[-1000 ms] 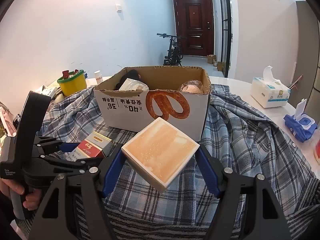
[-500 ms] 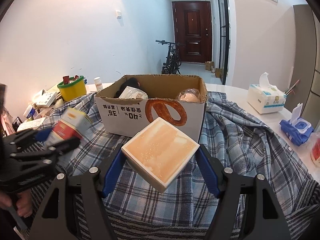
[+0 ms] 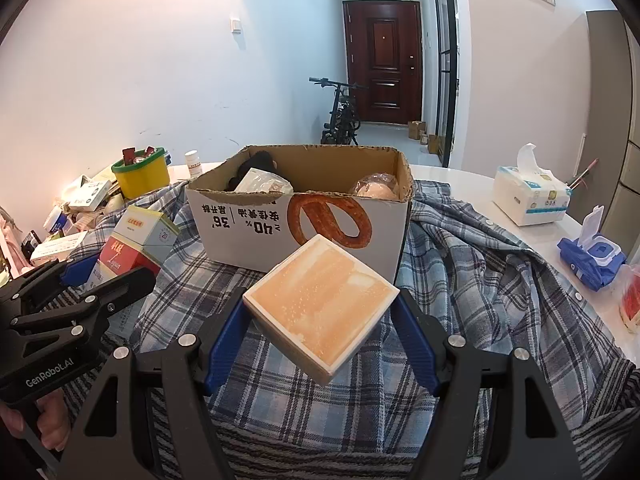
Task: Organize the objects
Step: 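Lift the cigarette box and cube box with both grippers toward the pretzel box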
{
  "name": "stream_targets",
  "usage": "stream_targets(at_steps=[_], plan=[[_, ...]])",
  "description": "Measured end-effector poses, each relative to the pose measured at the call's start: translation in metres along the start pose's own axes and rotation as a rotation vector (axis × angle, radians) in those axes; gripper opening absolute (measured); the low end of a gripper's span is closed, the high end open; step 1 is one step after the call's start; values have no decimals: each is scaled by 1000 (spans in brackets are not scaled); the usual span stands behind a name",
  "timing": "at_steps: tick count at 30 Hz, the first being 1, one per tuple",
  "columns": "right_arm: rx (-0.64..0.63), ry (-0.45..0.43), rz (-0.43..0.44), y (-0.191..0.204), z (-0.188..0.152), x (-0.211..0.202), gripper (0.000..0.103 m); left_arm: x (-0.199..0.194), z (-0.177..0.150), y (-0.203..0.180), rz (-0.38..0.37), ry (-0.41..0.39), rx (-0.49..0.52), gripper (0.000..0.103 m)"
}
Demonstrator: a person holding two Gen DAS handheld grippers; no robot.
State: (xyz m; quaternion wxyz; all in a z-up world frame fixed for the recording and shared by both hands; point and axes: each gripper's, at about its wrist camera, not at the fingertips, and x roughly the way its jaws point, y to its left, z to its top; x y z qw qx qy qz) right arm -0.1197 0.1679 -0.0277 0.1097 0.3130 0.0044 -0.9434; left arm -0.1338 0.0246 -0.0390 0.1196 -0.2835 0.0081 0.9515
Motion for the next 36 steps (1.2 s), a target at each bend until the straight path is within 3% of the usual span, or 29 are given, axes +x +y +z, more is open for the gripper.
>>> stream_targets(at_steps=[9,13,17,22,27,29,31,36], plan=[[2,-37,-35,-3,5,-7,70,-22,10,-6,24,-55,13,59],[21,-63,0,-5,18,-24,70,-43,28,-9,7,-98,18,59],[49,-157,56,-8,37,-63,70,-70,56,-11,-9,-157,15,59],[-21,-301,43,2,73,-115,70,-102,97,-17,-35,-245,17,59],[-59,-441,27,10,116,-155,70,-131,140,-22,-17,-388,39,59],[-67,-485,-8,12,133,-164,70,-139,154,-22,19,-431,45,59],[-27,-517,-54,9,148,-167,70,-146,163,-21,7,-455,34,59],[8,-556,-33,4,166,-163,70,-149,166,-11,1,-488,-14,59]])
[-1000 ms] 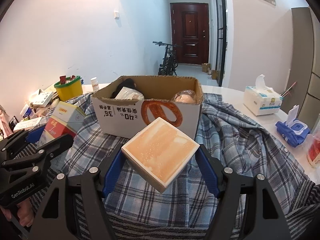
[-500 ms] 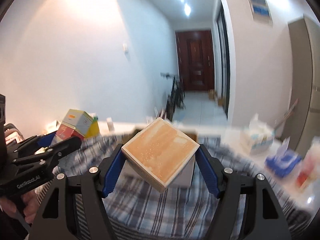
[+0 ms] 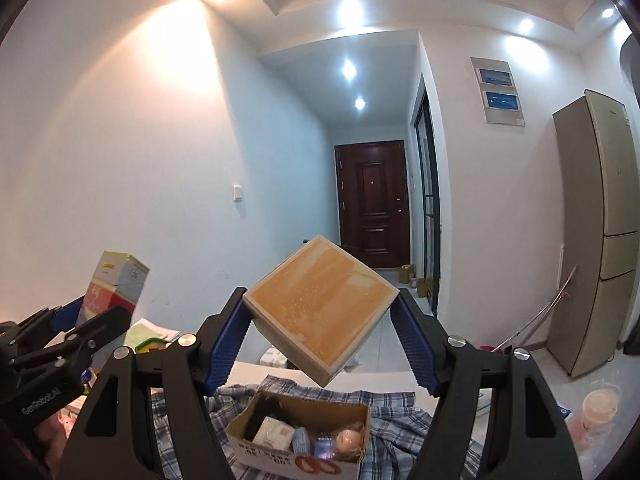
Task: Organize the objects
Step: 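Lift the cigarette box and cube box with both grippers toward the pretzel box, then lower the cigarette box into the pretzel box and open the left gripper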
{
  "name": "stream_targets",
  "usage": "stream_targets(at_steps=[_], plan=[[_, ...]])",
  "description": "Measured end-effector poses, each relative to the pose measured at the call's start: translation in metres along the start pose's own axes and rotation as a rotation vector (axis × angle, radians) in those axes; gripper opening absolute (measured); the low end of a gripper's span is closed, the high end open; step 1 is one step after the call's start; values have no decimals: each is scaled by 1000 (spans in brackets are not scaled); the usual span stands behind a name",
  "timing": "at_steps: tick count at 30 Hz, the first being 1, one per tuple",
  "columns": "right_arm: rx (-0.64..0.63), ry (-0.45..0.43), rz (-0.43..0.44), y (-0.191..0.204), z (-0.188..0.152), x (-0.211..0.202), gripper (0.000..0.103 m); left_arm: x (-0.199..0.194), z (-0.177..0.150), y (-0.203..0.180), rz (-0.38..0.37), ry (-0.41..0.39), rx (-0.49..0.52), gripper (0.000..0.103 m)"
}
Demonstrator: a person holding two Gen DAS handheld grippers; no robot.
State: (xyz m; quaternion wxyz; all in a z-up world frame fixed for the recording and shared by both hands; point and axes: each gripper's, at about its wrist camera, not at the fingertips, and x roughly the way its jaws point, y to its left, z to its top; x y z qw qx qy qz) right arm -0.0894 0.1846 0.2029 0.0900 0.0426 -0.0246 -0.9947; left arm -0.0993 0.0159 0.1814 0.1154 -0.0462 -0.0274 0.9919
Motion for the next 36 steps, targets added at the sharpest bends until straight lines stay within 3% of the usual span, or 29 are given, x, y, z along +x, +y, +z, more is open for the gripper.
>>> stream_targets(at_steps=[11,14,17,24,32,36], plan=[[31,75,30,-11,-34,31,70,29,11,-7,-12,30,39,59],[11,74,23,-12,-36,34,70,32,-1,2,-19,36,-8,59],[-1,73,8,-12,-38,37,70,44,-8,-3,-33,81,36,59],[-21,86,10,-9,-39,44,70,72,-20,-6,5,129,24,59],[-29,201,-27,-11,-59,83,70,129,-49,9,40,279,-22,59],[27,246,-27,-28,-63,96,70,155,-70,15,-5,357,-59,59]])
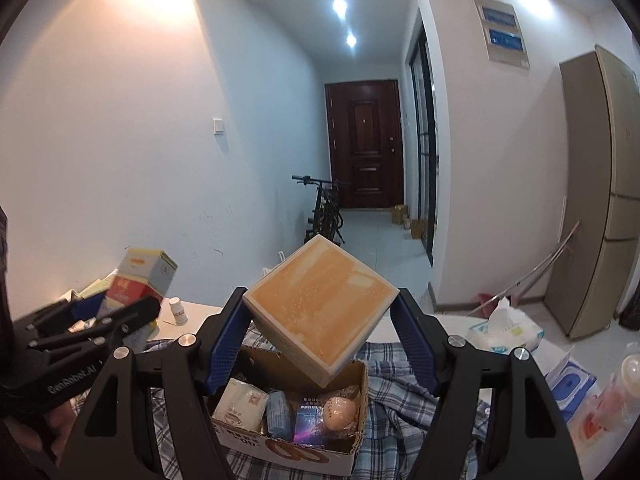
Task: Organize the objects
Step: 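Lower the cigarette box into the pretzel box and open the left gripper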
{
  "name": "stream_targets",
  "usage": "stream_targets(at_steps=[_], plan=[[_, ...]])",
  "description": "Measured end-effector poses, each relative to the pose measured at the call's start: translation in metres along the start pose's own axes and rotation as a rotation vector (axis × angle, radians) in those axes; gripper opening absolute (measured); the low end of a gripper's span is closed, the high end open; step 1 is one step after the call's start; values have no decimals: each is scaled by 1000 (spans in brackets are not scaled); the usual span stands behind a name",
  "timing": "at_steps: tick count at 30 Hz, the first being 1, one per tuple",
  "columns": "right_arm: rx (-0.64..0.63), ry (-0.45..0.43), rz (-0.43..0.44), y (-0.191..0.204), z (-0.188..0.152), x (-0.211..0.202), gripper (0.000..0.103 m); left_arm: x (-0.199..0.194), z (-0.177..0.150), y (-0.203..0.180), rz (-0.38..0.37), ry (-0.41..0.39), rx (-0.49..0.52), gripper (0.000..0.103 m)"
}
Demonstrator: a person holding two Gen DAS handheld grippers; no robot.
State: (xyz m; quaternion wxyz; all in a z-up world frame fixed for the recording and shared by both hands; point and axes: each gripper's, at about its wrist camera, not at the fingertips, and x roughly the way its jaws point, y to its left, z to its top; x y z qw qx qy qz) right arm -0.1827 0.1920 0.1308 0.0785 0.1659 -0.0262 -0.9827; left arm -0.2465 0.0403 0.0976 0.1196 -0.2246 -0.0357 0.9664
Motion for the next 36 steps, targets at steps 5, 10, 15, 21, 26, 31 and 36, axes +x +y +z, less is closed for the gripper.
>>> stream_targets(at_steps=[5,10,15,21,26,31,36], plan=[[-6,73,-53,-9,-11,24,70,32,-16,-5,-27,74,19,59],[44,166,-46,-26,-19,55,70,59,-30,-4,-96,147,-51,59],[88,191,-61,-36,-24,61,70,78,-47,-9,-66,156,-85,59],[59,189,-54,-22,-30,60,70,99,-65,-12,-154,231,-128,59],[44,195,-51,-18,-32,62,70,107,-75,-21,-131,234,-76,59],[35,198,-51,-15,-33,63,70,110,-82,-21,-100,220,-88,59],[35,199,-52,-15,-33,63,70,117,-88,-26,-117,261,-83,59]])
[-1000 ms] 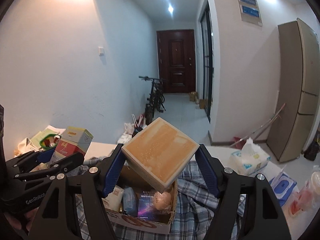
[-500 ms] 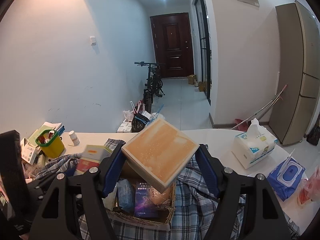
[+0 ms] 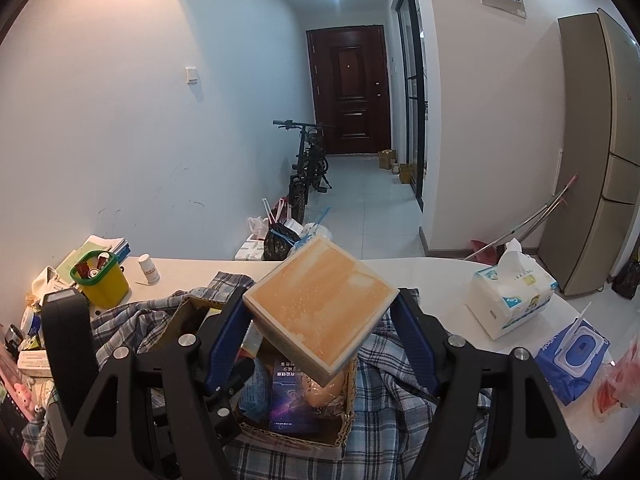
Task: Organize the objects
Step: 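Lower the cigarette box into the pretzel box and open the left gripper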
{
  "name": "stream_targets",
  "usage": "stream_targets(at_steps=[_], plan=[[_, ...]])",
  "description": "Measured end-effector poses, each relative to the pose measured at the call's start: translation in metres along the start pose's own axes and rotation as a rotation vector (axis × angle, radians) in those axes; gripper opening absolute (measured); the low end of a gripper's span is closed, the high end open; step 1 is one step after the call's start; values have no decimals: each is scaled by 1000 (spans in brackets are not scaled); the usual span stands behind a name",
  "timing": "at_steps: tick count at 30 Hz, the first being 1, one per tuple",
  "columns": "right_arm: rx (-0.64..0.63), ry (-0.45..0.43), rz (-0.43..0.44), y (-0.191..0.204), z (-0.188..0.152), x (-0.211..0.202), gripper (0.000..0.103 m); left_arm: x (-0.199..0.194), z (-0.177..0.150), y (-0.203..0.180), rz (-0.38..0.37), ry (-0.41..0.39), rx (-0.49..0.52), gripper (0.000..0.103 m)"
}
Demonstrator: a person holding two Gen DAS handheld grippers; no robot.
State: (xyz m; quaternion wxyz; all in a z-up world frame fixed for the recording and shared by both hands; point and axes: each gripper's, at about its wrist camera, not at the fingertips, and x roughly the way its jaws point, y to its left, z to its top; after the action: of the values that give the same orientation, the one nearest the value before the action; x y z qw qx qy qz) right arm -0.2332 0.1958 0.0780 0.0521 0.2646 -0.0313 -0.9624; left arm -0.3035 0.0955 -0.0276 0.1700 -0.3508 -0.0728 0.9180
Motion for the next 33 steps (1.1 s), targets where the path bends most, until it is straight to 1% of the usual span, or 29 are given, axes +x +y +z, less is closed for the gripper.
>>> stream_targets(at_steps=[2,4,5,6,9,12,16,18,19,22,26,30,33], plan=[[0,1,-1,0,0,1,70,0,0,-1,-7,3,4,59],[0,3,-2,0,0,2,70,-2,-1,-4,-15,4,14,64],[0,5,-1,0,0,2,70,-3,-1,-5,-19,3,19,75],[-1,5,-1,1,-1,2,70,-5,-1,-6,-22,-5,21,81],[-3,6,-1,2,-1,2,70,-10,0,-9,-21,-17,31,81],[-4,1,2,2,0,0,70,-18,7,-5,22,-23,36,81],[3,-4,6,1,0,-2,70,-46,24,8,94,-83,1,81],[5,-3,11,1,0,-2,70,-59,32,16,138,-111,-19,87],[6,-1,14,1,-1,-1,70,-64,34,20,148,-122,-32,87],[6,5,42,4,-2,1,70,-70,41,30,147,-119,-45,87],[-11,25,80,13,-8,8,70,-71,43,30,185,-115,-25,87],[-16,71,126,22,-17,21,70,-73,45,34,206,-120,-33,87],[-23,94,129,25,-21,27,70,-76,46,38,203,-128,-48,87]])
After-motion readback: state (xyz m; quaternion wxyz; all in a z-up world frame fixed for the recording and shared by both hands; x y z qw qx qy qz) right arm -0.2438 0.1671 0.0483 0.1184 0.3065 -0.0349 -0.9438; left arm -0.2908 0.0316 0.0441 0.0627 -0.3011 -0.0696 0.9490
